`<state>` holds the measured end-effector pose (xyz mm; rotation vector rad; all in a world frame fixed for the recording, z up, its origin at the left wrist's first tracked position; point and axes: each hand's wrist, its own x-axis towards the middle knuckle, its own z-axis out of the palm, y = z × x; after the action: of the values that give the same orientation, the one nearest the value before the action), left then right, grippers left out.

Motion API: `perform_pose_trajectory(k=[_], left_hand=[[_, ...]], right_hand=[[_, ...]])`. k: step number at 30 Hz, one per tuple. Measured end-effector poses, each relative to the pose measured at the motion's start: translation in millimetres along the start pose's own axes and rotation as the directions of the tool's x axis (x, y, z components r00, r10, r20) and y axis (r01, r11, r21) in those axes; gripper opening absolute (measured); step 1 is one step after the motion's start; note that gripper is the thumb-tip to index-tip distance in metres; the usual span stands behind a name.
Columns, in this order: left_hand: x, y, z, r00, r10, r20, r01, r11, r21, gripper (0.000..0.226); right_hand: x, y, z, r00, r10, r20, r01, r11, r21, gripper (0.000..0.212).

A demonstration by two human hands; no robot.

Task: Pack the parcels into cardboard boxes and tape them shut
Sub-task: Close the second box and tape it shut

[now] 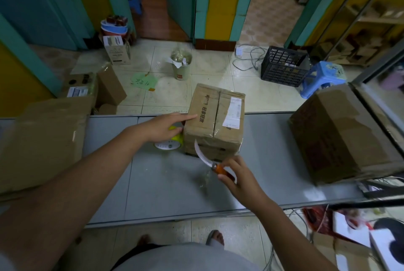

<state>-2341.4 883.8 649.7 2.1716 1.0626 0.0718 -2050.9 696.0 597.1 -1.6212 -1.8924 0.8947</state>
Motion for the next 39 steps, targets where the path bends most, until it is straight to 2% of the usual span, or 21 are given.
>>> perform_pose_trajectory(k=[3,6,8,13,18,27,35,37,39], left_hand=[[-4,0,0,1.0,-0.029,-0.008,0.028,0.999,-0.046,0.068],[-10,4,6,0.997,-0.066,-0.029,0.063,0.995,-0.077,0.065],[-13,11,19,0.996,-0.087,-0.028,0.083,0.988,-0.132,0.065],[-15,29,51,0.984,-0.151,-0.094,0.114,0.94,-0.322,0.072],[-17,30,58,0.979,-0.172,-0.106,0.108,0.887,-0.449,0.079],[-11,34,63,0.964,-0.243,-0.111,0.153,0.842,-0.518,0.08],[-7,39,66,0.956,-0.262,-0.13,0.166,0.853,-0.495,0.078],[-8,41,63,0.96,-0.254,-0.121,0.166,0.858,-0.486,0.078],[-9,43,59,0.964,-0.243,-0.105,0.172,0.876,-0.452,0.08]], right_hand=[[23,-9,-11,0.999,-0.026,-0.02,0.027,0.999,0.047,0.019],[37,-4,-24,0.987,-0.073,-0.144,0.083,0.995,0.06,0.012],[45,4,-36,0.982,-0.089,-0.164,0.096,0.995,0.037,0.014],[58,11,-53,0.998,0.01,-0.06,-0.005,0.997,0.078,0.021],[22,-18,-48,0.999,0.02,0.046,-0.027,0.989,0.147,0.012],[8,-55,-31,0.987,0.156,0.045,-0.159,0.984,0.078,0.019],[32,-99,-43,0.962,0.261,0.083,-0.252,0.962,-0.103,0.047],[48,-108,-41,0.937,0.323,0.13,-0.301,0.939,-0.167,0.044],[66,-110,-34,0.863,0.442,0.244,-0.377,0.886,-0.271,0.037]])
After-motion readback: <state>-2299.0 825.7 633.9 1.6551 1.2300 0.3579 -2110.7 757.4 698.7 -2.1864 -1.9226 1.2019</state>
